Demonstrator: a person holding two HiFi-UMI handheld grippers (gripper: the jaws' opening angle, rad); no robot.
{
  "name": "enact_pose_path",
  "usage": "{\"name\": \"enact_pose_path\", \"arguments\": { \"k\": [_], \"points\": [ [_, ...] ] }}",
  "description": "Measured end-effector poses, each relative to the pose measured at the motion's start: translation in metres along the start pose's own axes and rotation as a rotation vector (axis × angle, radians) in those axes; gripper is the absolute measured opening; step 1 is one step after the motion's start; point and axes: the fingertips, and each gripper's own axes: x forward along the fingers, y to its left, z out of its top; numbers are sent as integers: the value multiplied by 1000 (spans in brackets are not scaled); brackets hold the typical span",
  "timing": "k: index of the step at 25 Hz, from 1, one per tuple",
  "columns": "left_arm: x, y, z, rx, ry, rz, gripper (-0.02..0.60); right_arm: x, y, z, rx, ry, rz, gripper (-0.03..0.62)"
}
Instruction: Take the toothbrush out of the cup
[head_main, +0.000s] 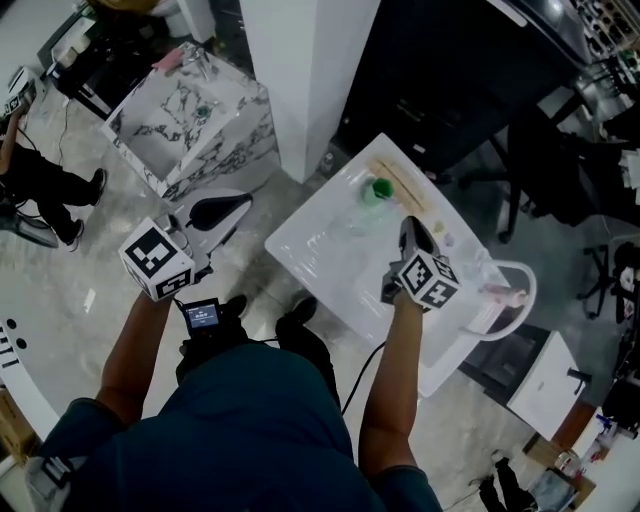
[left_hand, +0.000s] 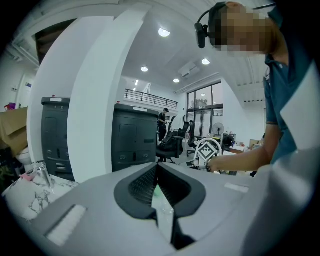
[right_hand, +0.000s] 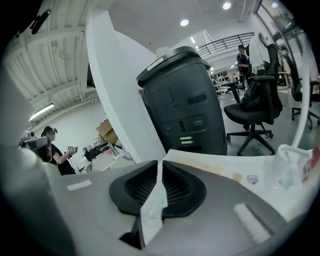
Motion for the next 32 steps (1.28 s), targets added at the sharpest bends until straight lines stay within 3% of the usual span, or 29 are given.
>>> {"name": "enact_pose_path", "arguments": {
  "k": [12,19,27,29,32],
  "points": [
    [-8,4,-19,-32,31,38,-2,42,-10,-34,48,80,15,108],
    [-11,3,-26,-45,38,53,-2,62,-14,-47,53,120,22,130],
    [-18,5,-28,-61,34,69,-1,78,-12,-53,31,151,-4,125],
    [-21,7,-29,-63,32,73,-1,77,-10,-49,20,142,-13,74],
    [-26,9,-30,-66,28,79,-2,72,-4,-42,19,116,-10,51]
  ]
}}
